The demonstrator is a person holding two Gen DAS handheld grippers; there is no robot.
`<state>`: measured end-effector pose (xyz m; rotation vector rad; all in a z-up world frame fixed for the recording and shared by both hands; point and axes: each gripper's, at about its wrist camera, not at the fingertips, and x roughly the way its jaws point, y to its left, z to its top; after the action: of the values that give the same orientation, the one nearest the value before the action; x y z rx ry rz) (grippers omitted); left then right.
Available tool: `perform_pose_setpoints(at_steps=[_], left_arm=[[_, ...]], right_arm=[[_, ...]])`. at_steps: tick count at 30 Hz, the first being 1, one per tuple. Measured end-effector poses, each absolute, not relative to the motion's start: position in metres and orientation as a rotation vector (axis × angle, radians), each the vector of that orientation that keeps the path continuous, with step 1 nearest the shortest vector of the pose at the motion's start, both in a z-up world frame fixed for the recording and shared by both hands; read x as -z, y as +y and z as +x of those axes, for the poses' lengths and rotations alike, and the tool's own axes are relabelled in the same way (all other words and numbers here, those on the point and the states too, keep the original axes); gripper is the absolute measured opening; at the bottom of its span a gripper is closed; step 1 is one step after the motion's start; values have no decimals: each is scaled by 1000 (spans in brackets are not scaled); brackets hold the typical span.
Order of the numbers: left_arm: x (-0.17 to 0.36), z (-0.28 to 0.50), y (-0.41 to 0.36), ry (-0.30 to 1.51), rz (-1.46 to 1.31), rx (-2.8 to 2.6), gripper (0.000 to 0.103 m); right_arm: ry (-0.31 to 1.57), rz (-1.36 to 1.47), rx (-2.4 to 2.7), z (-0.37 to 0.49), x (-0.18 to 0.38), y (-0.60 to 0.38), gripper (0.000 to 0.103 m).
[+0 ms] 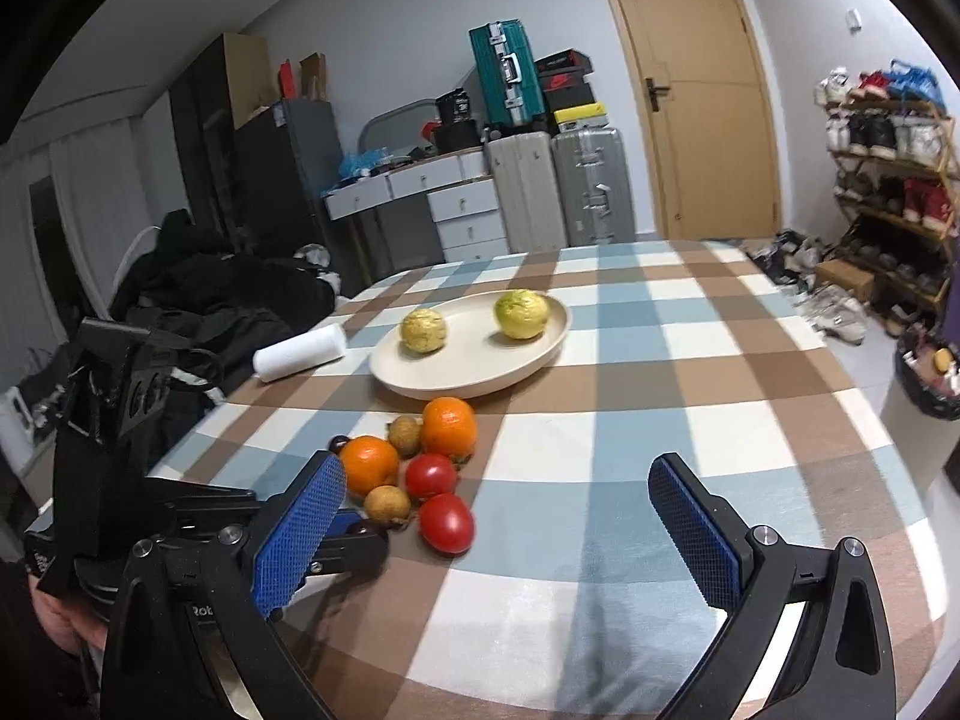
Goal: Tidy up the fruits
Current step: 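Lower the left tool onto a dark purple plum and close it, then grasp the red tomato with the right tool while the left tool holds the plum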
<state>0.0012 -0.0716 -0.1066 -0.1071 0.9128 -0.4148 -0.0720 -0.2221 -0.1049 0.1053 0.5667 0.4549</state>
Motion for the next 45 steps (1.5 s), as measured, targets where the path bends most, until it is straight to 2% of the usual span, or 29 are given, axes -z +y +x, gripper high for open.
perform_pose_setpoints(at_steps=[15,18,23,27,31,45], left_arm=[[62,-9,-10,798,-181,408,20],[55,-10,3,779,-189,388,20],[50,-7,19,767,-206,359,20],[48,-2,26,762,-220,349,20],[45,2,32,755,-226,336,20],[25,54,36,729,-214,325,20]], right_arm=[[728,88,-526,-48,134,-193,100],[748,72,-533,-44,137,-186,91],[790,53,-546,-36,144,-179,64],[816,46,-543,-32,149,-177,53],[858,58,-562,-27,155,-178,32],[755,173,-566,-10,121,-205,29]])
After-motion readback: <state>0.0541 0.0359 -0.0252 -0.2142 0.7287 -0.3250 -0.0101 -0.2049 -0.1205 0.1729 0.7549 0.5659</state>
